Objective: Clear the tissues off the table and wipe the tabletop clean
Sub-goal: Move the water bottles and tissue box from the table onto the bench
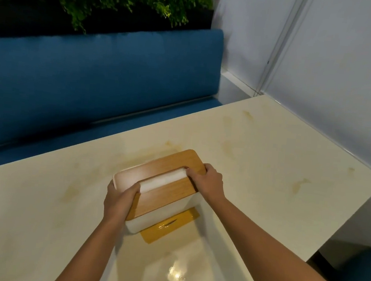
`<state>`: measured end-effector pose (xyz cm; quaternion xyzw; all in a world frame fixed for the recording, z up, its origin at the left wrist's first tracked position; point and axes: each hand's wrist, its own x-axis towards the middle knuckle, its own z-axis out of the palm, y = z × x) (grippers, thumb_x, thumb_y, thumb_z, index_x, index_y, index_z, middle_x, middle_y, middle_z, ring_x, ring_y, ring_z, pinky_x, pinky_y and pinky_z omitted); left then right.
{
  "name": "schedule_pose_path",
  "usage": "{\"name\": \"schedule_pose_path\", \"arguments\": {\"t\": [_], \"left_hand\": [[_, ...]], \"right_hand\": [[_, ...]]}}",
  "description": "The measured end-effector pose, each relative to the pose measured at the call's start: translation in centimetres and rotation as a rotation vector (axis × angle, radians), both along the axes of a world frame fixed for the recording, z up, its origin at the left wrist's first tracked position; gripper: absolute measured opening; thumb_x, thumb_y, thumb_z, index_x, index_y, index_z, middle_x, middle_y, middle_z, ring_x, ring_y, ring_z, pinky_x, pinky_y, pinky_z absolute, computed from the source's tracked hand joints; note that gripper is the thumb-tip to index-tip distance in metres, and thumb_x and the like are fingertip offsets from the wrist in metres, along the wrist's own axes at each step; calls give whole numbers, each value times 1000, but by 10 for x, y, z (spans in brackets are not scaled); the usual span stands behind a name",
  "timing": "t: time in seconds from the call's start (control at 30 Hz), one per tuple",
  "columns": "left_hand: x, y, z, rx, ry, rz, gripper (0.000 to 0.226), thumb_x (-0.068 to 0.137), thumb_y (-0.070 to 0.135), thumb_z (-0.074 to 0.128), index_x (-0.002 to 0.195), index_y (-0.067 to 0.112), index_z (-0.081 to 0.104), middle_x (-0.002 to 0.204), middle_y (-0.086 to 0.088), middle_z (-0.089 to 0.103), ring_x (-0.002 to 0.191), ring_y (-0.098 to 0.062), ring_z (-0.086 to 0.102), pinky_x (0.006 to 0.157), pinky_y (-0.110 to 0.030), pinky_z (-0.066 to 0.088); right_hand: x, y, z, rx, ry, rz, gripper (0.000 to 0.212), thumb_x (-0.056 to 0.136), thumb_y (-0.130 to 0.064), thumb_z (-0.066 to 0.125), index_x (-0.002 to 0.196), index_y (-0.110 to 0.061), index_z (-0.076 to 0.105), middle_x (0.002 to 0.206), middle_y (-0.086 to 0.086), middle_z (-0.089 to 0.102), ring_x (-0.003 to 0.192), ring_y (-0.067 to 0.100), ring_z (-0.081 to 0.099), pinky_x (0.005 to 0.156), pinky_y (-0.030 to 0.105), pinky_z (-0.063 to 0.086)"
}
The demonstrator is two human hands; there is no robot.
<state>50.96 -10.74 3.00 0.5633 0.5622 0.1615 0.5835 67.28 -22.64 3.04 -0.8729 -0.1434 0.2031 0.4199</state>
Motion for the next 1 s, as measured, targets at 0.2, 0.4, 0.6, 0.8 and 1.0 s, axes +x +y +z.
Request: {"name": "schedule_pose_path", "arguments": {"t": [0.2, 0.4, 0.6, 0.8, 1.0], "left_hand": [[10, -1, 5, 6, 7, -41, 62, 79, 32, 67, 134, 16, 41, 124, -11, 54, 108, -33, 53, 96, -47, 45], [43, -27, 21, 56, -51, -148, 55, 83, 29, 65, 130, 15, 41, 119, -8, 53, 100, -28, 51, 75, -36, 45], [108, -86, 41, 93, -144, -367, 48, 78, 24, 67, 122, 19, 50, 114, -7, 60, 99, -27, 58, 84, -38, 50], [177, -184, 54, 82, -183, -615, 56, 79, 24, 67, 131, 17, 45, 121, -4, 56, 105, -24, 54, 86, -34, 46], [231, -314, 51, 82, -184, -908, 60, 82, 26, 65, 135, 16, 40, 128, -7, 51, 114, -27, 50, 92, -38, 43]], "right_hand": [[0, -12, 10, 6, -58, -60, 37, 81, -40, 61, 101, -10, 54, 88, 1, 55, 80, 19, 53, 67, 27, 43], [16, -56, 25, 74, -72, -183, 36, 80, -39, 63, 100, -10, 57, 89, 2, 59, 84, 21, 58, 75, 32, 48], [46, -144, 48, 132, -111, -389, 32, 79, -38, 65, 96, -13, 57, 88, 0, 60, 83, 18, 57, 70, 28, 45], [64, -261, 61, 124, -157, -619, 29, 82, -39, 63, 99, -17, 52, 93, 1, 54, 86, 16, 51, 71, 28, 42], [60, -394, 54, 90, -154, -919, 39, 84, -37, 62, 111, -10, 54, 97, 3, 53, 89, 17, 49, 72, 29, 41]]}}
